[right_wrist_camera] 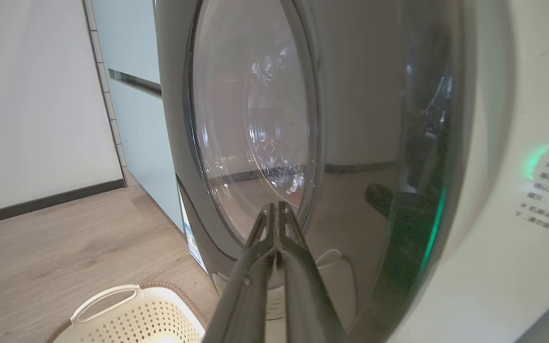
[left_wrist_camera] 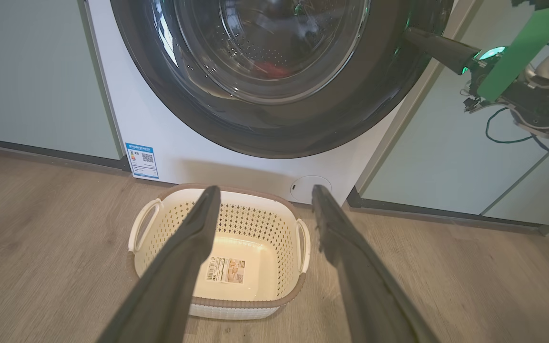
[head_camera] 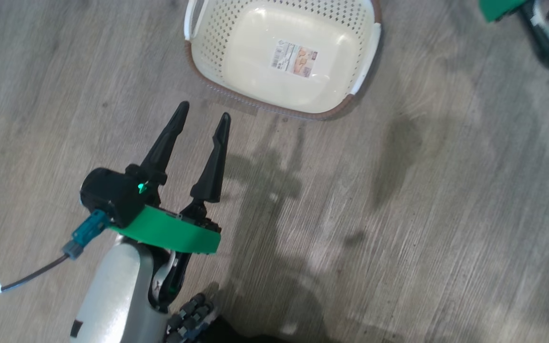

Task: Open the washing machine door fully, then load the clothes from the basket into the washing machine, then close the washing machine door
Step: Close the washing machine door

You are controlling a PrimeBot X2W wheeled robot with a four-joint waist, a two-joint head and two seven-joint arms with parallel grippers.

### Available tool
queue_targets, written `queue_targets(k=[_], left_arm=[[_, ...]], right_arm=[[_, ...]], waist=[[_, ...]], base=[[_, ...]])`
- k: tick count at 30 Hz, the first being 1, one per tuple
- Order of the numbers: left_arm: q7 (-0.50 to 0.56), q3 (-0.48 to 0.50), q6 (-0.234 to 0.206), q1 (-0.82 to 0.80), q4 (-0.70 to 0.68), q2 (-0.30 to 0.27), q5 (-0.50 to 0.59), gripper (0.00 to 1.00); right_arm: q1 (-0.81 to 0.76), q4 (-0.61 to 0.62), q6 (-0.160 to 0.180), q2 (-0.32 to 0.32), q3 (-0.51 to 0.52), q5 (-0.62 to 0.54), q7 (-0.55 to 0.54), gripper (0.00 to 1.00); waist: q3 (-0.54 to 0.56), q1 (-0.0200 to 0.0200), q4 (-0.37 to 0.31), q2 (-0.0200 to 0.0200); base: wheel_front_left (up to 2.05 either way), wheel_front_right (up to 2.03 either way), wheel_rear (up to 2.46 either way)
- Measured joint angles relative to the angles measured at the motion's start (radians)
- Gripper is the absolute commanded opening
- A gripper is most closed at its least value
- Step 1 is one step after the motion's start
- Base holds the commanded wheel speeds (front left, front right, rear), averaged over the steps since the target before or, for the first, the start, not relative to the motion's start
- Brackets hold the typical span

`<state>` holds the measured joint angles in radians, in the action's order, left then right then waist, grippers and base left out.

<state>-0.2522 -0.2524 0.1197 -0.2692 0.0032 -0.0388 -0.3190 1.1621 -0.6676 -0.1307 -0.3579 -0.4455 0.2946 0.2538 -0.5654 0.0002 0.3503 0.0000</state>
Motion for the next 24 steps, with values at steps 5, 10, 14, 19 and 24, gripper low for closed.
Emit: queue_targets(k=[5,10,14,19,24], left_arm=[[0.000,-0.007,-0.001,-0.006,0.000,0.001,-0.010,1.00],[0.000,-0.014,-0.001,-0.011,0.000,0.001,-0.017,1.00],[0.000,-0.018,-0.005,-0.025,0.000,0.002,-0.025,1.00],[0.000,-0.024,-0.010,-0.030,0.000,0.002,-0.026,1.00],[0.000,-0.025,-0.015,-0.039,0.000,0.003,-0.035,1.00]], right_arm=[[0.049,-0.105,0.000,0.007,0.057,-0.040,0.000,0.00],[0.113,-0.190,-0.001,0.019,0.102,-0.076,0.000,0.00],[0.176,-0.254,-0.001,0.019,0.142,-0.096,-0.007,0.00],[0.246,-0.315,-0.001,0.018,0.176,-0.139,-0.007,0.00],[0.285,-0.360,-0.001,0.021,0.198,-0.161,-0.007,0.00]], waist=[[-0.009,-0.0001,0.017,0.0000],[-0.021,-0.0001,0.027,0.0000],[-0.032,-0.0001,0.032,0.0000],[-0.044,-0.0001,0.039,0.0000],[-0.051,-0.0001,0.043,0.0000]], base=[[0.00,0.00,0.00],[0.00,0.00,0.00],[0.00,0.00,0.00],[0.00,0.00,0.00],[0.00,0.00,0.00]])
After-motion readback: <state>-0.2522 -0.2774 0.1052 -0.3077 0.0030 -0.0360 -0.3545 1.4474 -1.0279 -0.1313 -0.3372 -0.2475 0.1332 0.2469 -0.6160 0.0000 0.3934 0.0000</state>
